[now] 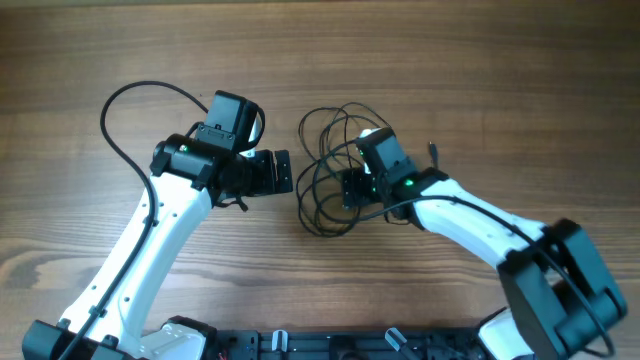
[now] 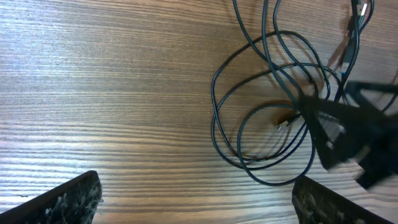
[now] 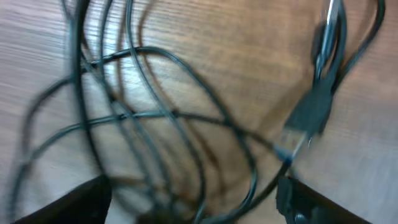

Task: Untangle cables

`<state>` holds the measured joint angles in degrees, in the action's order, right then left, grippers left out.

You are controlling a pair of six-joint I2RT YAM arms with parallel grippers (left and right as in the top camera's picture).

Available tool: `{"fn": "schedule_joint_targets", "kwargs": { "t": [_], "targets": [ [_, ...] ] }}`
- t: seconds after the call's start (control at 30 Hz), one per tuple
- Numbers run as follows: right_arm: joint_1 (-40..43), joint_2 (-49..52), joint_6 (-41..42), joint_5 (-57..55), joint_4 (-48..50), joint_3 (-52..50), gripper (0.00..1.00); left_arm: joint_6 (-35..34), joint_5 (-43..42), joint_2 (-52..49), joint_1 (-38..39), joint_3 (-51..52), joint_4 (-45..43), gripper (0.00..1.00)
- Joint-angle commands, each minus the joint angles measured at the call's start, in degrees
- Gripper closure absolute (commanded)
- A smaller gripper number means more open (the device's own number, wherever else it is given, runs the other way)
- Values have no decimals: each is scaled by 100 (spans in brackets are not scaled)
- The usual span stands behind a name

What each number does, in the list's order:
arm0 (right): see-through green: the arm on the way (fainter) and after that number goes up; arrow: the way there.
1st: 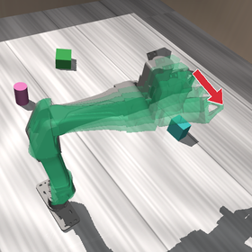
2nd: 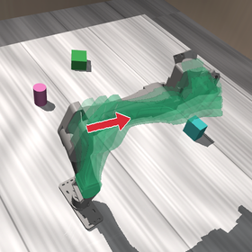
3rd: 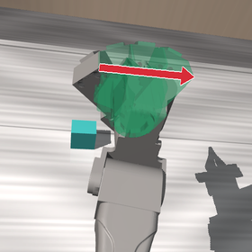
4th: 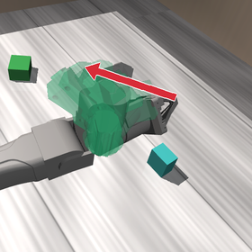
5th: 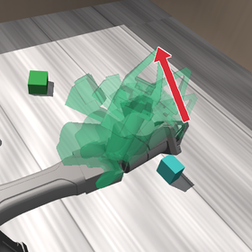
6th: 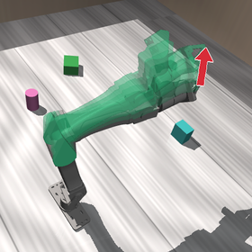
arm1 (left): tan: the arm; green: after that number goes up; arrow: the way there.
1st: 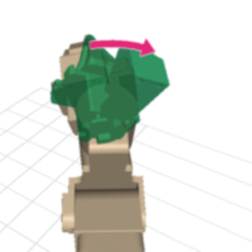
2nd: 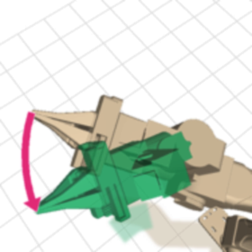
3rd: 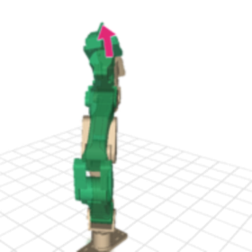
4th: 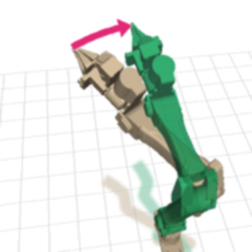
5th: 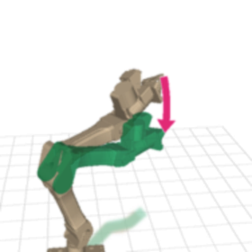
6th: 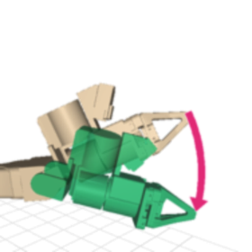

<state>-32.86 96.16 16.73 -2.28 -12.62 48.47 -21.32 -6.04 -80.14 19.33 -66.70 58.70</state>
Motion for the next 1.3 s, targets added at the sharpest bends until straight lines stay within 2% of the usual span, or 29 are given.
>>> {"fn": "schedule_joint_targets", "kwargs": {
  "t": [0.0, 0.07, 0.2, 0.27, 0.33, 0.37, 0.4, 0.53, 0.6, 0.63, 0.67, 0.7, 0.8, 0.87, 1.07, 1.17, 1.27],
  "targets": [
    [-7, 151, -1182, -612, 422, -22, 11, -11, -50, -13, -7, 39, 4, 0],
    [-7, 151, -1222, -612, 796, -22, 18, -11, -50, -13, -7, 39, 2, 0],
    [-7, 151, -1202, -612, 968, -20, 24, -11, -50, -13, -7, 39, 4, 0],
    [-7, 151, -1207, -610, 981, -20, 40, -13, -50, -13, -7, 39, 2, 0],
    [-7, 151, -1193, -511, 984, -20, 40, -11, -50, -13, -7, 39, 4, 0],
    [-7, 151, -1126, -461, 981, -22, 34, -13, -50, -13, -7, 39, 4, 0],
    [-7, 151, -1049, -393, 979, -22, 33, -11, -50, -13, -7, 39, 4, 0],
    [-7, 151, -857, -2, 999, -22, 63, -11, -50, -13, -7, 39, 7, 0],
    [-7, 151, -857, 247, 1001, -22, 66, -13, -50, -13, -7, 39, 24, 0],
    [-7, 151, -785, 402, 990, -22, 70, -13, -50, -13, -7, 39, 31, 0],
    [-7, 151, -710, 636, 957, -20, 88, -11, -50, -13, -7, 39, 33, 0],
    [-7, 144, -697, 835, 938, -15, 96, -11, -50, -13, -7, 39, 35, 0],
    [-4, -151, -232, 986, 525, 96, 96, -11, -50, -13, -7, 39, 94, 0],
    [31, -673, -302, 964, 13, 348, 96, -7, -50, -13, -7, 39, 142, 0],
    [186, -2879, -468, 619, -1316, 1766, 96, 7, -55, -13, -7, 39, 199, 0],
    [186, -3681, -323, 782, -1298, 2201, 96, 70, -457, -13, -7, 39, 332, 0],
    [186, -4232, -254, 1272, -852, 2247, 96, 691, -1427, -13, 59, 39, 374, 0]
  ]
}}
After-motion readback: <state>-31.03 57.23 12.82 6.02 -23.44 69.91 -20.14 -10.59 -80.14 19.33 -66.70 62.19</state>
